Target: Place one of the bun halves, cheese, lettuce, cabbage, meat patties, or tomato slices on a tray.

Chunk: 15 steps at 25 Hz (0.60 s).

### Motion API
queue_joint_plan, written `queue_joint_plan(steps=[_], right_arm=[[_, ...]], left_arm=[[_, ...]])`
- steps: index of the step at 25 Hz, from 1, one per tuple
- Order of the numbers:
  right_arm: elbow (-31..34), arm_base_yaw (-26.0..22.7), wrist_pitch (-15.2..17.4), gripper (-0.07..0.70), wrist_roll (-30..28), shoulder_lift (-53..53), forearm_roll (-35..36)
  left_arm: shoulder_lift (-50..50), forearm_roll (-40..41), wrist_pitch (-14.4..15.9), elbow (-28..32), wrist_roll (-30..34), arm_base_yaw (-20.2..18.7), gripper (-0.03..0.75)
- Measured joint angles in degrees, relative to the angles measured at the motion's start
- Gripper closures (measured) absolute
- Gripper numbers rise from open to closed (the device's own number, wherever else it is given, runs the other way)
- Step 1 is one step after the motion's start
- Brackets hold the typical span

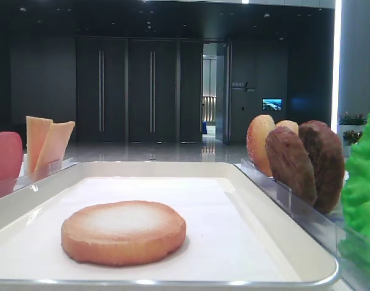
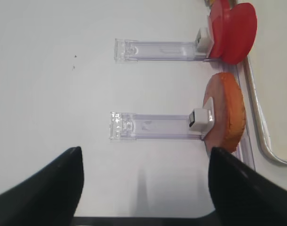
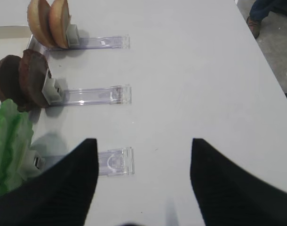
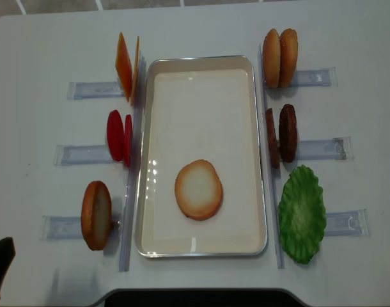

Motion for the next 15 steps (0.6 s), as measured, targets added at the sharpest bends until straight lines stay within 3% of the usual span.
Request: queue_joint_plan(steps=[6,15], right_arm=[[0.0,0.0,0.0,0.219,0.0,0.0,0.0],[0.0,0.0,0.0,0.219,0.0,0.0,0.0]], left_arm=[[-6.66,-1.06,-1.73,1.73,0.0,0.0,0.086],[-11.42,-1.12,-1.99,1.73,0.0,0.0,0.086]])
